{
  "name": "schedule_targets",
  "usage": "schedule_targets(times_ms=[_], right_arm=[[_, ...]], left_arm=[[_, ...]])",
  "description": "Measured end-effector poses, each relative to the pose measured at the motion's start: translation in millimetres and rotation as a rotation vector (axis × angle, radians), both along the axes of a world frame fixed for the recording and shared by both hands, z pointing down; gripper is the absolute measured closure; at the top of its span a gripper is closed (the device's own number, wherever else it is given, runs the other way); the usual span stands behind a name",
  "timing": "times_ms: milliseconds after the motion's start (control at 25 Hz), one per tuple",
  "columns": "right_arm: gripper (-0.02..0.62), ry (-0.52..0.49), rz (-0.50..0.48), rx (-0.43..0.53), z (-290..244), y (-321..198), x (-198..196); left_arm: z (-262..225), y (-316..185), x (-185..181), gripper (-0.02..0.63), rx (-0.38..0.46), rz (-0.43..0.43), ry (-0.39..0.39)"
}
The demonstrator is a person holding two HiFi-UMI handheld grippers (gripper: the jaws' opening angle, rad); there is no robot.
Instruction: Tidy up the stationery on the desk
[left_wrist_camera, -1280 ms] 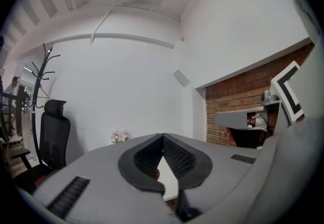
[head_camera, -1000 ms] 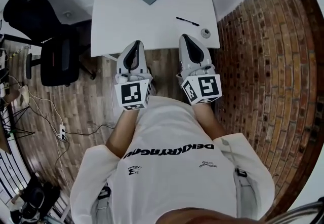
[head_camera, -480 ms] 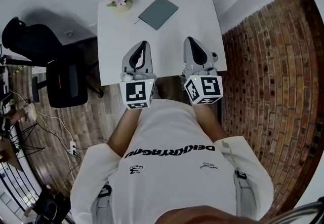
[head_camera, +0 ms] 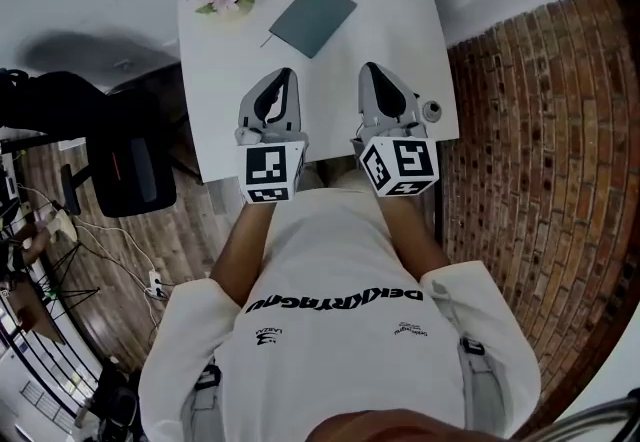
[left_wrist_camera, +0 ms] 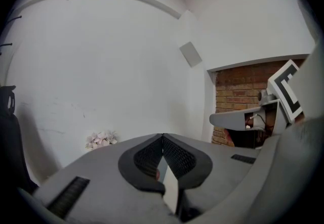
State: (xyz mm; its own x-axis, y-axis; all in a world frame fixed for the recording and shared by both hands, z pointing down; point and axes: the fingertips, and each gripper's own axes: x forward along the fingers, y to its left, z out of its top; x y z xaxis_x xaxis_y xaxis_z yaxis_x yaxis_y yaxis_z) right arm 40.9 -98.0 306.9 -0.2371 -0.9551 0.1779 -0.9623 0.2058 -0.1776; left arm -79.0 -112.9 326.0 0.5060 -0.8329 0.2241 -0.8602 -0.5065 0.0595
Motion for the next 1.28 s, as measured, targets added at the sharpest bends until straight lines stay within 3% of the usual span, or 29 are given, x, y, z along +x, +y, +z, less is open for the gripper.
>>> schedule_targets(times_ms=[760,960,1280], right_arm=[[0.593,-0.057,-0.009,-0.223,108.1,-87.7,4.5],[0.565,-0.076,0.009,-0.272,141.4,-109.0,7.8],[0.524,-0.128,0.059,-0.359,192.6,-139.8,10.4]], left_arm=[[95.5,-98.5,19.5,0.606,-0.216,0.017,-0.052],[127.8,-130.4,22.2,0.548,-0.269,0.038,-0.081],[173.1,-178.7,24.2,0.532,-0.331,0.063,-0.133]])
